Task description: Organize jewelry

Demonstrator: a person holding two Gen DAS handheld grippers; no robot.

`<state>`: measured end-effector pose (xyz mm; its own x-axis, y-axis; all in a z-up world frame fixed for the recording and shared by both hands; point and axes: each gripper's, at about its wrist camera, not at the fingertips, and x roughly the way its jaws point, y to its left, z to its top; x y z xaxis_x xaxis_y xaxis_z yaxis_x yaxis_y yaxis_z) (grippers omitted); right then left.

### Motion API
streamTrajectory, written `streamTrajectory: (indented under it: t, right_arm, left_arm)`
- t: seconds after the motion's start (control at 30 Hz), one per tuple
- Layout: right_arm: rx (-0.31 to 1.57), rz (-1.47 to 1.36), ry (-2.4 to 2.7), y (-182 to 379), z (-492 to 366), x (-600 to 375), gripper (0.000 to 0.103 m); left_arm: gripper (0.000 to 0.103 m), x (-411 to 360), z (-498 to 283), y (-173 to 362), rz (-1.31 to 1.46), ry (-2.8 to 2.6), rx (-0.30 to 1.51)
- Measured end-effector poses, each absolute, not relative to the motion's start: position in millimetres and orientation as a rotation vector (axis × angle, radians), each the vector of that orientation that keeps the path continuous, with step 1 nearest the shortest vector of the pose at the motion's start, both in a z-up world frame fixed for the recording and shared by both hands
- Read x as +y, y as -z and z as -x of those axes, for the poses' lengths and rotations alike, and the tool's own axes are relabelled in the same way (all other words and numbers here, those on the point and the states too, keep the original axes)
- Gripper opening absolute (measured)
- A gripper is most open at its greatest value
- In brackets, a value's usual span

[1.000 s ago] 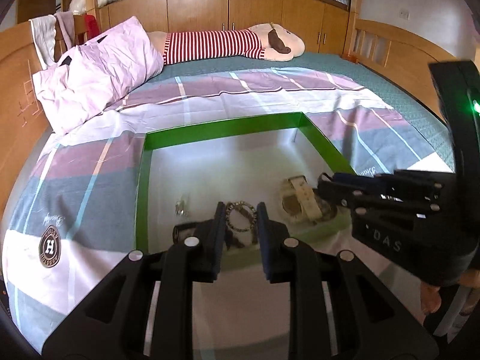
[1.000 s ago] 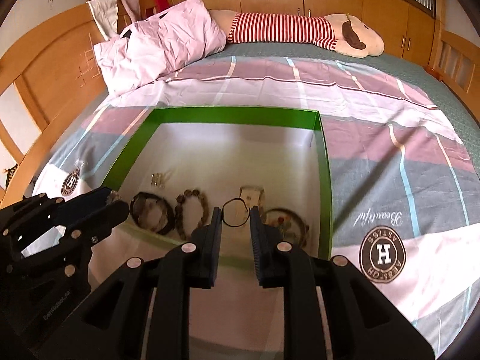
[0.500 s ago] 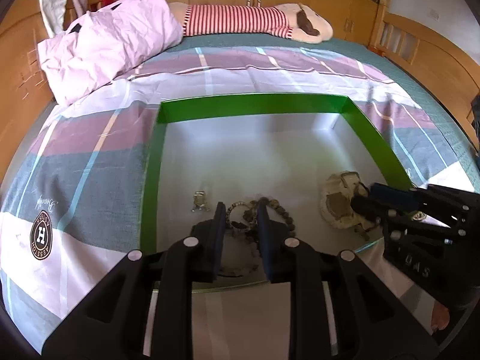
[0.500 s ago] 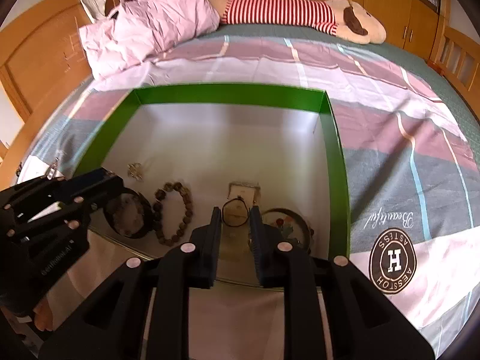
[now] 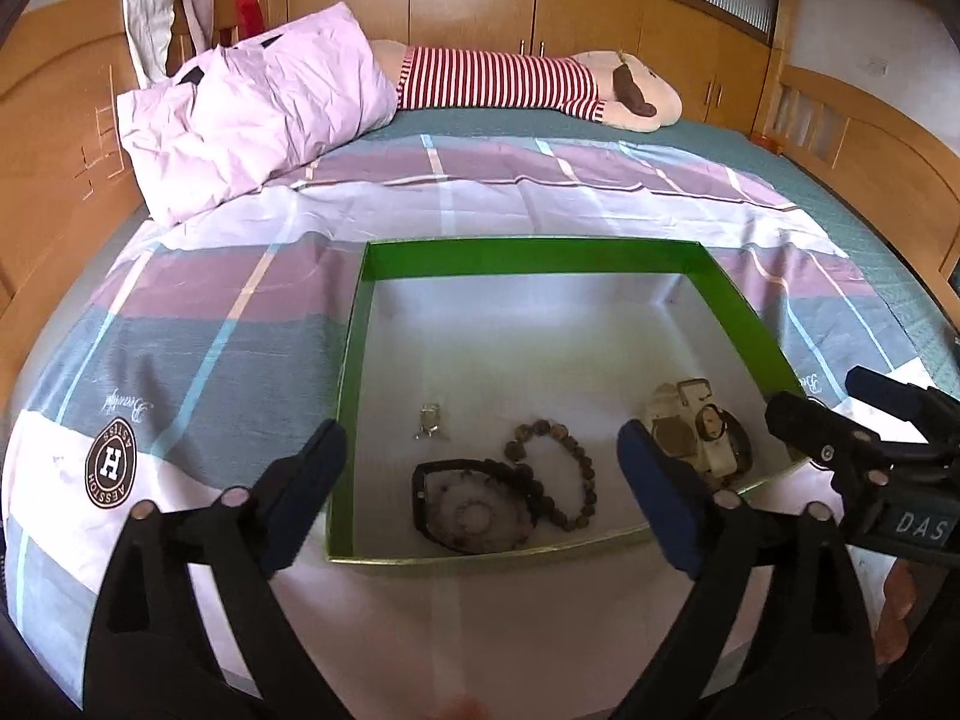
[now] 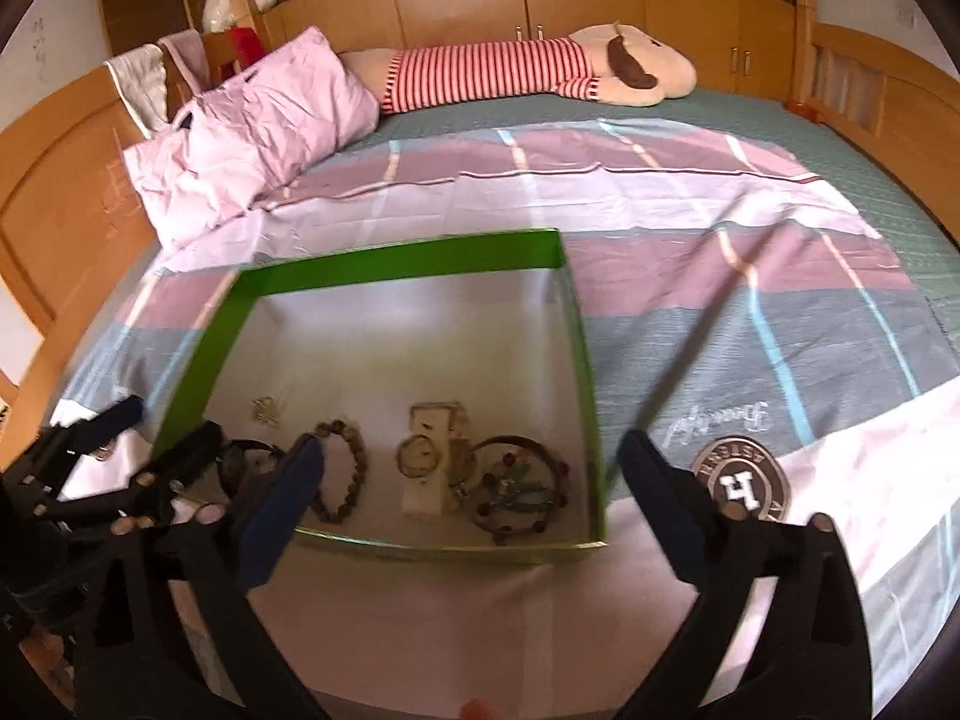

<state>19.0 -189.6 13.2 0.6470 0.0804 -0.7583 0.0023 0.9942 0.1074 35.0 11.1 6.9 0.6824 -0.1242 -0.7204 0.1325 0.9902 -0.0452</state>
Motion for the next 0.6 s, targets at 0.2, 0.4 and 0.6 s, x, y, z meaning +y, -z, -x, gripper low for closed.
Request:
streamTrajectory:
  t: [0.2,0.4,0.6]
  right_arm:
    - [0.886,-0.073,-0.024,-8.5,-19.1,-188.6,0.101]
    - [0.873,-0.068,-0.019,-10.4,-18.2,-185.6,0.101]
    - [0.868,-0.066,-0.017,-10.6,-18.5,-185.3,0.101]
  left_arm:
    - [0.101,14.3,-37.2,-6.2,0.003,0.127,0.831]
    - [0.101,14.2,-35.9,-9.0,0.008,0.137,0.836]
    - [0.101,15.1,-36.3,-9.0,0.017,0.136,0.844]
